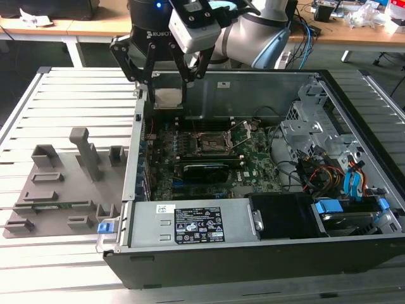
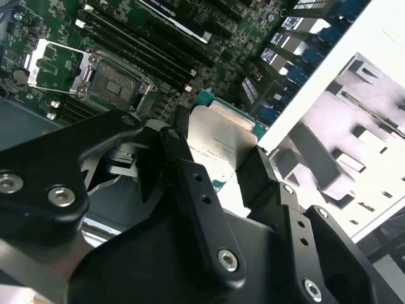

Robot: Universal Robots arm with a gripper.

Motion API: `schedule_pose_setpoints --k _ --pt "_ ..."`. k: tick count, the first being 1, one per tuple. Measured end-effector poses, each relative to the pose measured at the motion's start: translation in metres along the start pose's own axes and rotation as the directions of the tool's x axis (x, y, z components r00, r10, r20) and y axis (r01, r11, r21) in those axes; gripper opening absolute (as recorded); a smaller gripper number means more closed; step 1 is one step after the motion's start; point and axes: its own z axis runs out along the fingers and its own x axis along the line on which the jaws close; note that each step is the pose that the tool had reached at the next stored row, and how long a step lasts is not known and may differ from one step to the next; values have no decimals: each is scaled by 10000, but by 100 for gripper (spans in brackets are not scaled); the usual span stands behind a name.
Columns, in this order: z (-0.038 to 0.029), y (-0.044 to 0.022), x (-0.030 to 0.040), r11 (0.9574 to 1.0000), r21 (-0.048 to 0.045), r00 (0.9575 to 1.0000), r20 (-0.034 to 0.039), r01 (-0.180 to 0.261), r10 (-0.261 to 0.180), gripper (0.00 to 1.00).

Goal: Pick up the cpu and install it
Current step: 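Pick up the cpu and move it towards the insertion slot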

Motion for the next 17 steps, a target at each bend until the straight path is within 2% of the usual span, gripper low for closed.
schedule_pose_setpoints --k 3,5,7,9,10,12,14,15,17 --pt "14 3 -29 10000 1 10000 -4 -90 90 55" --pt "39 31 -83 9999 0 9999 -17 -143 143 55" --pt "83 117 -206 9999 2 9999 -58 -148 148 55" --pt "103 150 -306 9999 3 9999 -79 -149 149 55" --pt "116 174 -388 9999 2 9998 -92 -147 147 55" --pt "124 190 -452 9999 6 9998 -102 -147 147 55" --pt "141 217 -591 9999 14 9998 -120 -145 145 55" --pt "146 225 -633 9999 15 9998 -126 -147 147 55" --pt "160 248 -761 9999 17 9998 -139 -147 147 55"
